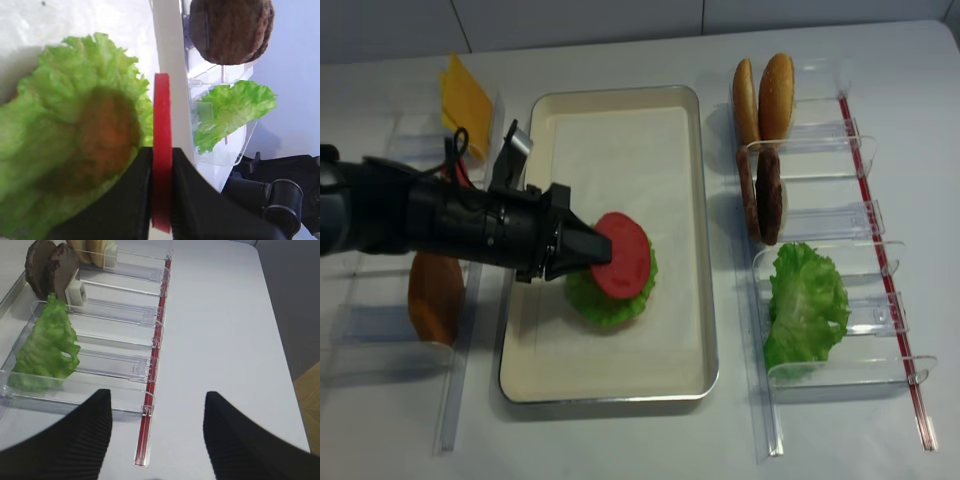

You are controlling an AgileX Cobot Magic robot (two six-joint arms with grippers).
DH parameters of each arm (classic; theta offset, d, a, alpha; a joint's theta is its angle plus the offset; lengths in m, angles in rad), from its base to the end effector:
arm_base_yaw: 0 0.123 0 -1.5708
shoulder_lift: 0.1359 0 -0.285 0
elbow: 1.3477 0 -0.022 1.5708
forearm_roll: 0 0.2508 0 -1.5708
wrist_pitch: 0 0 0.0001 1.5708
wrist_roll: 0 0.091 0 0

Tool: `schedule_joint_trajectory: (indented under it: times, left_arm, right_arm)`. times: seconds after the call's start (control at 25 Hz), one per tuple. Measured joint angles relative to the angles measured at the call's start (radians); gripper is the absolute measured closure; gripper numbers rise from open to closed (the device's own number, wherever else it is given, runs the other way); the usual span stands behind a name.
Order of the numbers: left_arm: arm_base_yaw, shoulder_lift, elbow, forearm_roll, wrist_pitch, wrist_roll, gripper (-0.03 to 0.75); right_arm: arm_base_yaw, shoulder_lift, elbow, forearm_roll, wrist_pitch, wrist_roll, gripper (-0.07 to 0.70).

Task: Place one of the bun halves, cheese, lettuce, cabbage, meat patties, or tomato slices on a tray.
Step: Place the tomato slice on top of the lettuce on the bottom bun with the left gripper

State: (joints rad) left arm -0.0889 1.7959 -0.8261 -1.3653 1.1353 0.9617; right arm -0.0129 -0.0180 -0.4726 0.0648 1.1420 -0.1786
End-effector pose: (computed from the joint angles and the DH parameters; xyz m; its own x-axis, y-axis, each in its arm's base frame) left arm 0.2800 -0.1061 0.1696 -0.9899 0.0190 -0.1406 0.1343 0.4453 -0.8853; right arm -0.0081 0.0055 0.2633 -0.5223 -0.1441 -0.8405 -0.1171 0.9884 -0.0966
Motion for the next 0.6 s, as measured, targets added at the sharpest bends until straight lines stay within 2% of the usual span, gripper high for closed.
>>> schedule_joint_trajectory:
  times: [0.24,0.6]
  left_arm:
    - [0.000,0.023,-0.006,-0.002,-0.002,0.000,0.646]
    - [0.000,0.024,-0.006,0.004,-0.037,-0.021,0.646]
  right_arm:
    - [0.000,0.000,0.000,0.000,0.000,0.000,0.227]
    - [0.000,0.000,0.000,0.000,0.000,0.000,0.227]
